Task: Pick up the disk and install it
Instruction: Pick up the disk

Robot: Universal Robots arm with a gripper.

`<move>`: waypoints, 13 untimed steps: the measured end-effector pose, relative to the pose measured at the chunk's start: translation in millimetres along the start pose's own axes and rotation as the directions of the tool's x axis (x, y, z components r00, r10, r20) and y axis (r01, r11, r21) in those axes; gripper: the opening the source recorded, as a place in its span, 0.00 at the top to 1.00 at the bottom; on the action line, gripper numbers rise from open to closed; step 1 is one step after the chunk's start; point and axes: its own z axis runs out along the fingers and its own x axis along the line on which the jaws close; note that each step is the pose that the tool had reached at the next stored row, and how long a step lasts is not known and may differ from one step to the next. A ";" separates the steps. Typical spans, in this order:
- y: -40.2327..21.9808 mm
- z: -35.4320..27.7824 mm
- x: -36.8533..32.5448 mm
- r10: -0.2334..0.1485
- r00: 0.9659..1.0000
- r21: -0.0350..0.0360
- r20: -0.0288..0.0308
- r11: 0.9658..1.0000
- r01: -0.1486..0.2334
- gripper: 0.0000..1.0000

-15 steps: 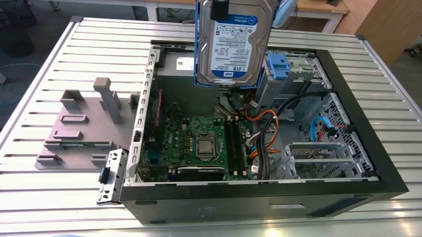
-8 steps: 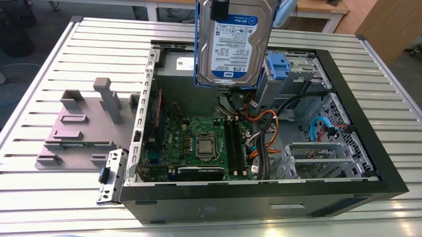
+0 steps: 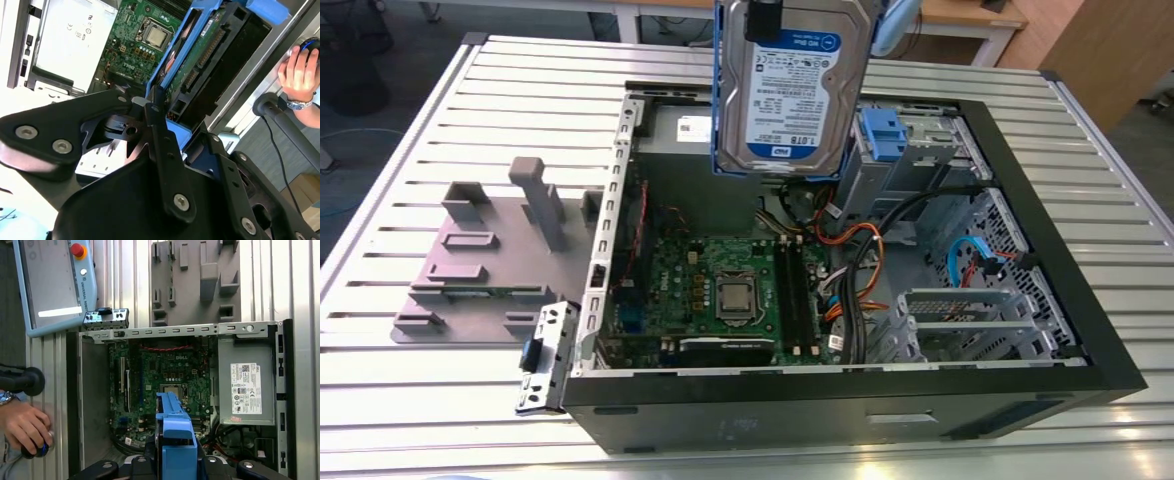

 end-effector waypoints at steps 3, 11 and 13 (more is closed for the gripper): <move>0.0 0.1 0.1 0.000 1.000 0.000 -0.001 1.000 0.000 0.64; 0.0 0.1 0.4 0.000 1.000 0.000 -0.005 1.000 0.000 0.64; 0.0 0.1 0.4 0.000 1.000 0.000 -0.006 1.000 0.000 0.64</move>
